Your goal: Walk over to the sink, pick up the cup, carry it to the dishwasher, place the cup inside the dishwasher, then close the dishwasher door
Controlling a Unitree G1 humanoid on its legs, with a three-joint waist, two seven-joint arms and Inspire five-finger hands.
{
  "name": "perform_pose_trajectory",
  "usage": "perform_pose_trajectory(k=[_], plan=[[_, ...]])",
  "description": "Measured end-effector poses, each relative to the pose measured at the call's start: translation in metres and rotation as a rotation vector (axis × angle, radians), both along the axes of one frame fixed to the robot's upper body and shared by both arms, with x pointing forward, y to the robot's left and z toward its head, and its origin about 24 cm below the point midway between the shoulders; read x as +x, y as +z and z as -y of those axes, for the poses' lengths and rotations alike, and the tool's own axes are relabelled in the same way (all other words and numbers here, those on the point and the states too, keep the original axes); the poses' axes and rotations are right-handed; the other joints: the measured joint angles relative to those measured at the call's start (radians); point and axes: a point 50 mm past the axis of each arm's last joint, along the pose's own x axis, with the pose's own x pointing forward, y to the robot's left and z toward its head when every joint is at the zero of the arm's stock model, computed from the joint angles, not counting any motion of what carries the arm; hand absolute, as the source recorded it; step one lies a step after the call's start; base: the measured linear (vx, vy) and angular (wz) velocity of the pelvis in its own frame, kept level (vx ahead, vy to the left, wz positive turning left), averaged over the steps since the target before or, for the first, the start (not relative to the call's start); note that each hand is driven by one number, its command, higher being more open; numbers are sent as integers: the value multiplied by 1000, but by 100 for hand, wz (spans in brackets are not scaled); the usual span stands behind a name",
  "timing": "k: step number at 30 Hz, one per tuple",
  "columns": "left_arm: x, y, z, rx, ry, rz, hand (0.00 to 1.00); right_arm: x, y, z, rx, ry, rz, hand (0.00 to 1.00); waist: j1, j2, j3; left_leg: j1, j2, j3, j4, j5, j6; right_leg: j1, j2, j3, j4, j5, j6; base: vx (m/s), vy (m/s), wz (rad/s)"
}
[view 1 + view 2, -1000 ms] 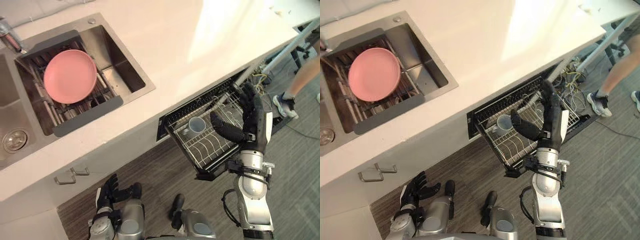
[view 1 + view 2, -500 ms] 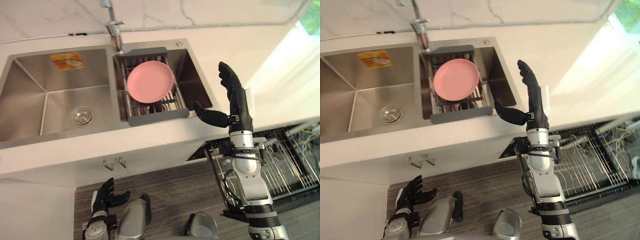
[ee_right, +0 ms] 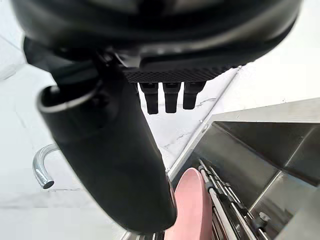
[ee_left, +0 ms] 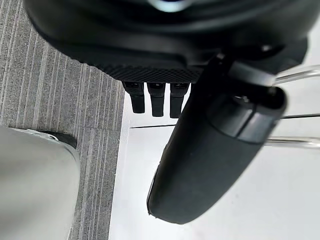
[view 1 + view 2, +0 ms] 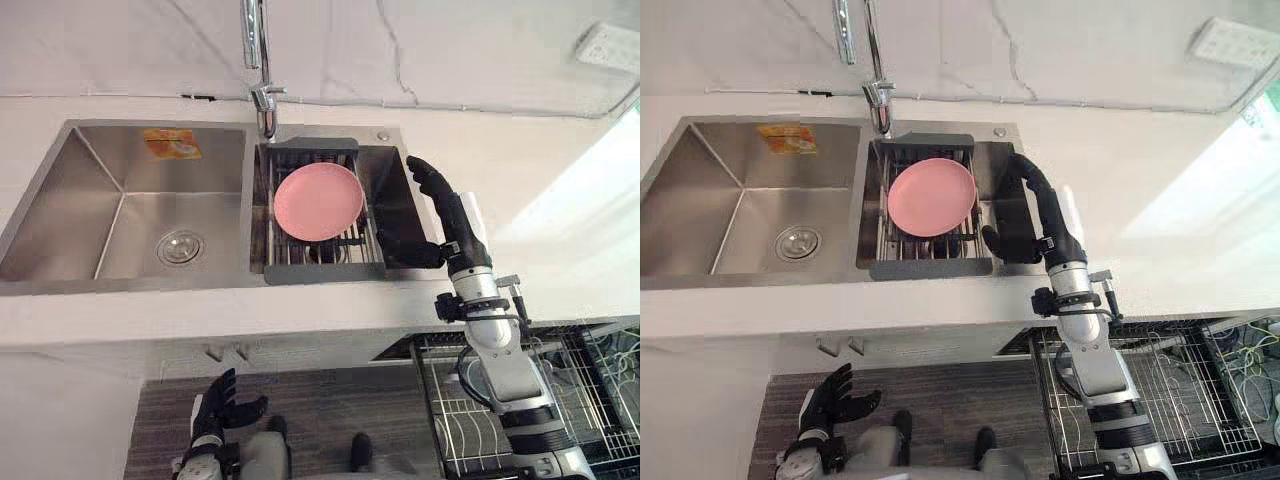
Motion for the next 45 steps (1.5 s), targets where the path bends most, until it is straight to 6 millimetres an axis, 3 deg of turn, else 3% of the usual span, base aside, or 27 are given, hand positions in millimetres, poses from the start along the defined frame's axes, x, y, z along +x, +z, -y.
perform_pose_trajectory(k=[10,22,29,45], plan=[[0,-1,0,-1,0,-9,90,-2,-3,-1,-16,-14,-5,90,-5,0,0,6,-3,0,-19,12,-1,0,-9,-7,-2,2,3,0,0,1],[-5,-6,-8,3,35,-49,90,0,-17,9,-114,-77,-63,90,-5,-26,-17,89,1,55,-251,118,0,1,-25,-77,-6,10,16,-18,-23,11],[-9,-7,-14,5,65,-60,90,13,-7,11,-210,-75,-37,90,-1,-26,-17,94,0,51,-284,149,-2,-3,-24,-105,-15,28,19,3,6,2],[2,-4,-14,3,65,-33,90,46,10,-8,-365,15,-27,90,25,-26,-5,42,-2,19,-260,158,3,-22,-23,-143,-25,41,14,-10,1,6]])
